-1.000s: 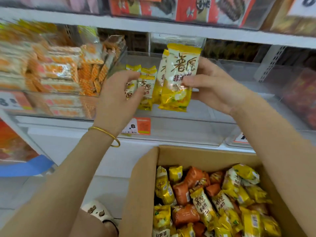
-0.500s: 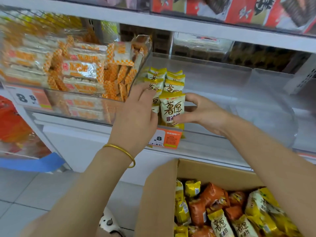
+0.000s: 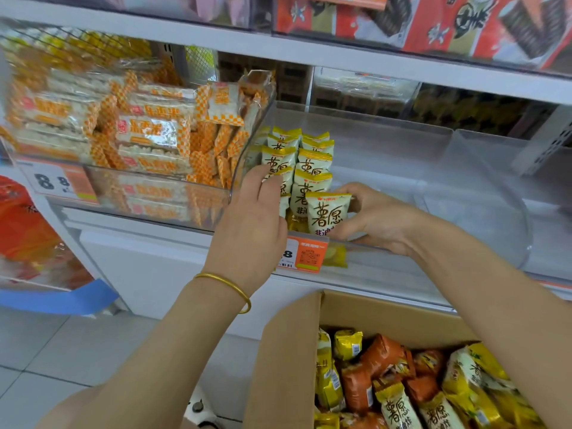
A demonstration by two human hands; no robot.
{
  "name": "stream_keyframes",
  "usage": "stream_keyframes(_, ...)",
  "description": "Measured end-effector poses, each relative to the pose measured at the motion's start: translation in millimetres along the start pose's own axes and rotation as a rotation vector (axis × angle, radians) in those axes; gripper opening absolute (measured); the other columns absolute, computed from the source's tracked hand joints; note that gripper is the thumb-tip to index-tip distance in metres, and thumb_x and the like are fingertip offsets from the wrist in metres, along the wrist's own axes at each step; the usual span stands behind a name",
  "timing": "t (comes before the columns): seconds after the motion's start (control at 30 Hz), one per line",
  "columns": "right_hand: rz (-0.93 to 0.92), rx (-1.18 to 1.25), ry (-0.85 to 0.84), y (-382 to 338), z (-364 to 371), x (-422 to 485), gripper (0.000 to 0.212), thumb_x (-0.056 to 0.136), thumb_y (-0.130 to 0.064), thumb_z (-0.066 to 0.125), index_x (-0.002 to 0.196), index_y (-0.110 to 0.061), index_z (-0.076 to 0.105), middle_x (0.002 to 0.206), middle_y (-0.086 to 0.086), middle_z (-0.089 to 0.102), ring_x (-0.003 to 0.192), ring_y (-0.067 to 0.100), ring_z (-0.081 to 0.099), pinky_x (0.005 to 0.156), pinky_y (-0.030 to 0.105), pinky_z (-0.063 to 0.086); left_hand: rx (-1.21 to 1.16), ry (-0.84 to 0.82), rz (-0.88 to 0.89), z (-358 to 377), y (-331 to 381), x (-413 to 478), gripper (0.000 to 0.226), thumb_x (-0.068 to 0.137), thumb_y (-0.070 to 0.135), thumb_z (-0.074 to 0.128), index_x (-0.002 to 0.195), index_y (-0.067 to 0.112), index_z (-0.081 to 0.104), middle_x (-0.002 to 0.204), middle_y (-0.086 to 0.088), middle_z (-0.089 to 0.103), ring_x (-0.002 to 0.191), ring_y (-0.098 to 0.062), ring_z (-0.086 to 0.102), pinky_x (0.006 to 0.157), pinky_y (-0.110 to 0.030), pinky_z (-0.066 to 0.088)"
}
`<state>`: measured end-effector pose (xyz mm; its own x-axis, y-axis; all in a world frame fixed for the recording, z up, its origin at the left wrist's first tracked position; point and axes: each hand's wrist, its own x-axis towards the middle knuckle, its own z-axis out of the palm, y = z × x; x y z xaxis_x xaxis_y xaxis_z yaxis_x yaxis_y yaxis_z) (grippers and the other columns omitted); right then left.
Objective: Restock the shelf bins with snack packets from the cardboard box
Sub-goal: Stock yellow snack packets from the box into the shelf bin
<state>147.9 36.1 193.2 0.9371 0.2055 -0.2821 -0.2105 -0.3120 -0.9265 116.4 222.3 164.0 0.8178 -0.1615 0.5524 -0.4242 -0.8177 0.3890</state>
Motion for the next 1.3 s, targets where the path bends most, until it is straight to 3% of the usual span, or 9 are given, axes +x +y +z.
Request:
stream_keyframes(0.2,0.030,-0.045,0.034,-4,13,6,0.062,0.071,0.014,0.073,0.113,-0.023,0.045,0.109,0.015,0.065,0.107,0.030,0.063,0.094,0.051,0.051,-0.019,0.024,0.005,1,0,0,0.048,0.079,0.005,0.040,0.125,-0.004,0.051,0.137,-0.021,0.042,0.117,-0.040,0.050,0.079,-0.048,0.053)
stream_keyframes(0.3,-0.003,-0.297,0.100,-5,23,7,0.058,0.075,0.005,0.075,0.110,-0.020,0.036,0.108,0.012,0.058,0.097,0.022,0.060,0.078,0.036,0.055,-0.020,0.029,0.008,2,-1,0,0.049,0.078,0.006,0.038,0.124,-0.004,0.051,0.136,-0.022,0.043,0.115,-0.041,0.051,0.079,-0.050,0.053)
stream_keyframes(0.5,-0.048,-0.372,0.090,-12,29,4,0.057,0.083,-0.002,0.070,0.124,-0.011,0.032,0.092,-0.004,0.049,0.083,0.008,0.049,0.050,0.003,0.040,0.020,0.023,0.036,5,-1,-1,0.054,0.081,0.020,0.026,0.122,-0.002,0.053,0.133,-0.021,0.046,0.110,-0.042,0.053,0.078,-0.049,0.052)
stream_keyframes(0.6,-0.053,-0.368,0.098,-14,25,-2,0.049,0.080,-0.005,0.074,0.109,-0.015,0.035,0.086,-0.005,0.053,0.073,0.004,0.054,0.058,0.007,0.047,0.023,0.015,0.025,6,0,-2,0.052,0.083,0.022,0.027,0.120,-0.001,0.054,0.131,-0.021,0.048,0.109,-0.041,0.054,0.077,-0.047,0.051)
stream_keyframes(0.7,-0.045,-0.409,0.164,-18,23,-11,0.049,0.077,-0.012,0.078,0.104,-0.015,0.038,0.092,-0.001,0.052,0.085,0.015,0.056,0.075,0.034,0.054,-0.015,0.022,0.018,3,2,-3,0.049,0.085,0.021,0.028,0.119,-0.001,0.055,0.131,-0.019,0.048,0.112,-0.039,0.053,0.082,-0.048,0.052)
stream_keyframes(0.83,-0.313,-0.421,0.414,-24,17,-57,0.029,0.080,-0.013,0.074,0.092,-0.016,0.048,0.091,0.001,0.056,0.081,0.018,0.058,0.064,0.022,0.044,-0.053,0.117,0.108,-8,22,-18,0.040,0.085,0.012,0.035,0.115,-0.001,0.057,0.127,-0.019,0.050,0.112,-0.037,0.051,0.089,-0.049,0.046)
stream_keyframes(0.93,-0.471,-0.266,0.422,-5,16,-119,0.022,0.082,-0.008,0.070,0.081,-0.022,0.053,0.084,-0.004,0.063,0.074,0.012,0.065,0.061,0.014,0.046,-0.066,0.098,0.252,-7,48,-47,0.035,0.082,0.008,0.042,0.110,0.000,0.061,0.117,-0.017,0.056,0.104,-0.035,0.053,0.086,-0.044,0.045)
stream_keyframes(1.13,-0.034,-0.471,0.221,141,8,-141,0.024,0.087,-0.010,0.064,0.080,-0.031,0.053,0.081,-0.008,0.061,0.079,0.015,0.064,0.070,0.026,0.052,0.074,-0.517,0.399,48,70,-121,0.036,0.077,0.026,0.035,0.084,0.014,0.068,0.100,-0.004,0.064,0.083,-0.028,0.064,0.052,-0.037,0.053)
stream_keyframes(1.3,0.167,-0.367,0.212,219,23,-116,0.012,0.090,-0.012,0.059,0.100,-0.018,0.058,0.094,0.000,0.062,0.089,0.018,0.062,0.077,0.033,0.053,0.109,-0.556,0.406,65,56,-116,0.037,0.073,0.019,0.034,0.075,0.014,0.070,0.087,-0.001,0.066,0.068,-0.023,0.063,0.045,-0.033,0.052)
